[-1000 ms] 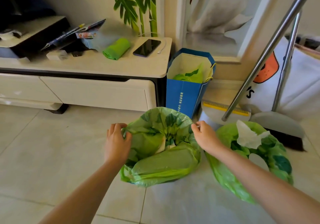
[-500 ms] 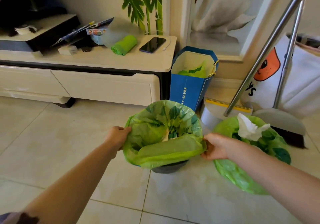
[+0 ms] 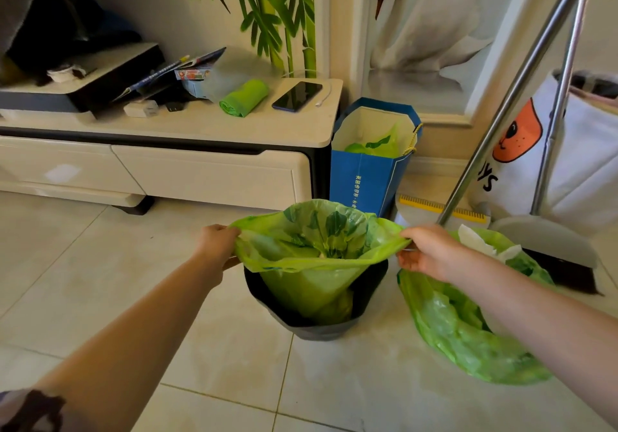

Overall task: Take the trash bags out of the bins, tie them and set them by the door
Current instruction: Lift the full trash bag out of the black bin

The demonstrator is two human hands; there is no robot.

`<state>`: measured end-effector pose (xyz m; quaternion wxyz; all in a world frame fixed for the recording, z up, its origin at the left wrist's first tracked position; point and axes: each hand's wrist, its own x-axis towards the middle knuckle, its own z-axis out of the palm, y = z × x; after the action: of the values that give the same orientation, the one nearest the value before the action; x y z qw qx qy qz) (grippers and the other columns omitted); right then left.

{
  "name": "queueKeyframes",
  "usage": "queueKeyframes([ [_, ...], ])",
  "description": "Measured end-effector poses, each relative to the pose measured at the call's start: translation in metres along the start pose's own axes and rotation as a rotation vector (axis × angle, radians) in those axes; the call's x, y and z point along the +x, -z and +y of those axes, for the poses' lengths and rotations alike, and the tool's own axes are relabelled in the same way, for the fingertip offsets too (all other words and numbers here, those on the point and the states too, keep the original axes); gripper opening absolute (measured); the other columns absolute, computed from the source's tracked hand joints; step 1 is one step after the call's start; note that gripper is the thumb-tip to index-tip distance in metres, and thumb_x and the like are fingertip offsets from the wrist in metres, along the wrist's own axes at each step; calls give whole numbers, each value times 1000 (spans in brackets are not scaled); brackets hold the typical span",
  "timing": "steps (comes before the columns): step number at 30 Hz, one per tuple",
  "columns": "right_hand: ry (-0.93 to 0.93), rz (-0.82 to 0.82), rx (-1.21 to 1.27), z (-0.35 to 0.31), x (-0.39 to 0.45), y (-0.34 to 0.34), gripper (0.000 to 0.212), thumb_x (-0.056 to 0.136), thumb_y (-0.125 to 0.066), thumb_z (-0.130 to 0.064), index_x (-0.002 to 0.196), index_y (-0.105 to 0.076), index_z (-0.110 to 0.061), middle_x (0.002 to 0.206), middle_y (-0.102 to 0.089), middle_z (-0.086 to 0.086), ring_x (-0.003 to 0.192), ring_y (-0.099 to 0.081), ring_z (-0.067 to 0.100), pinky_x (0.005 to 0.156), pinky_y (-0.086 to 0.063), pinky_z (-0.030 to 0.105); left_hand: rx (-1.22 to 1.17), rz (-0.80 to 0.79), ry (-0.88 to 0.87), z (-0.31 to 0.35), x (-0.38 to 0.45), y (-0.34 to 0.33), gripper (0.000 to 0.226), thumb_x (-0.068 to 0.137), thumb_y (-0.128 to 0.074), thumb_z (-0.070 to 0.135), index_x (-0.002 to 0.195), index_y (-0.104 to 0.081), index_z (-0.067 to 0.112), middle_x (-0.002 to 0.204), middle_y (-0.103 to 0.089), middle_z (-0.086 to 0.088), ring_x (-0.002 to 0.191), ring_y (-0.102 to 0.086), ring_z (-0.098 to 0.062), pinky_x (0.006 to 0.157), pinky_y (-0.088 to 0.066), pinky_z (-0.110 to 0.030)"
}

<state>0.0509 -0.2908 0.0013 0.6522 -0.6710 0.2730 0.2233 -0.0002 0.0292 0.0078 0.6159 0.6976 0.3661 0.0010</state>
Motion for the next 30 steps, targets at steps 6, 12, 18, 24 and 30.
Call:
queueKeyframes([
  [6, -27, -40, -111, -13, -1, -7, 11, 89, -54, -9, 100, -56, -5, 91, -66, 19, 68, -66, 29, 46, -55, 33, 34, -66, 87, 11, 9, -14, 38, 83, -68, 25, 111, -55, 3, 93, -63, -15, 67, -62, -26, 56, -55, -31],
  [12, -17, -74, -58, -39, 5, -33, 15, 92, -56, -9, 104, -58, -2, 73, -60, 12, 59, -57, 22, 55, -55, 34, 91, -97, 6, 24, 12, -27, 11, 90, -59, 17, 96, -61, 7, 81, -61, -12, 63, -59, -23, 61, -50, -31],
  [18, 211, -39, -123, -53, 4, -60, 29, 90, -56, -7, 119, -58, -3, 98, -63, 18, 81, -63, 29, 73, -53, 38, 76, -97, -239, 41, 4, -27, 14, 92, -51, 13, 88, -64, 16, 79, -55, -9, 68, -52, -22, 61, -45, -28],
  [24, 392, -164, -270, -54, -18, -64, 27, 95, -47, -7, 79, -63, -22, 98, -65, 10, 92, -62, 24, 83, -52, 35, 76, -79, -328, 49, -8, -7, 19, 92, -51, 15, 81, -66, 20, 73, -54, -4, 65, -53, -20, 62, -43, -31],
  [30, 500, -115, -309, -73, -51, -57, 30, 94, -41, -4, 79, -62, -18, 83, -63, 8, 74, -60, 20, 64, -50, 29, 26, -40, -354, 61, -28, 13, 16, 90, -51, 14, 89, -64, 5, 68, -50, -3, 56, -47, -19, 54, -40, -28],
])
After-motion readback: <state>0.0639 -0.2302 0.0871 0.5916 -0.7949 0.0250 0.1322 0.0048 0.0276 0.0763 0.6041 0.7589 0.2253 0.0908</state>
